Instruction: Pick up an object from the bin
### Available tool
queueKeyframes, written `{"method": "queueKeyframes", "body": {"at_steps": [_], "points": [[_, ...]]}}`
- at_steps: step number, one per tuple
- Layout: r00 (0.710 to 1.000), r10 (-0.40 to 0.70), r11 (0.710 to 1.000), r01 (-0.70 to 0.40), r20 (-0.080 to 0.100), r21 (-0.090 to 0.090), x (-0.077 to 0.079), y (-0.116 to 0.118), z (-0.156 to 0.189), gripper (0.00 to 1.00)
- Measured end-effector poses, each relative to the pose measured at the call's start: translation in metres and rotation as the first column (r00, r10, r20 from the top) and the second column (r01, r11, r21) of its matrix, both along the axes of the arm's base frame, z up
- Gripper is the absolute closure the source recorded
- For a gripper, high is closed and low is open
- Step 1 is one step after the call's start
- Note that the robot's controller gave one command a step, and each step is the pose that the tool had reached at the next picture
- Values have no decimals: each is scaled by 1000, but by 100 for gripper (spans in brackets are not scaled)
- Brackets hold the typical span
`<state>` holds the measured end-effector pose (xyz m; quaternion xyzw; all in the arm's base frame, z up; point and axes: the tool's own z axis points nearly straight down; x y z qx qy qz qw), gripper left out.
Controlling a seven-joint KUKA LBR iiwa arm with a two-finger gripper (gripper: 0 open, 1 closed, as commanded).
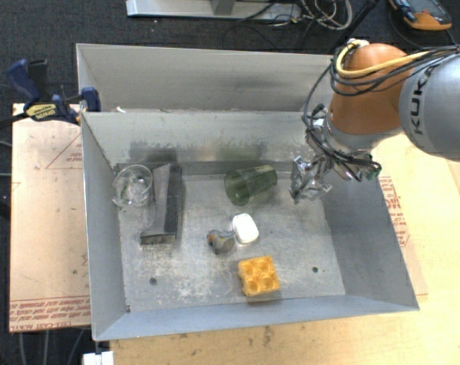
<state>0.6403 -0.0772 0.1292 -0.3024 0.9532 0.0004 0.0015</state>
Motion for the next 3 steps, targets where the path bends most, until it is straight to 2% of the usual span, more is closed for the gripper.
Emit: {"method": "queueKeyframes", "body": {"at_steps": [1, 2, 3], "points": [[995, -104, 995, 104, -1, 1, -3, 7, -3, 100], [998, 58, 998, -58, 1, 1, -1, 13, -1, 0], [998, 58, 998, -58, 1, 0, -1, 12, -1, 0]]}}
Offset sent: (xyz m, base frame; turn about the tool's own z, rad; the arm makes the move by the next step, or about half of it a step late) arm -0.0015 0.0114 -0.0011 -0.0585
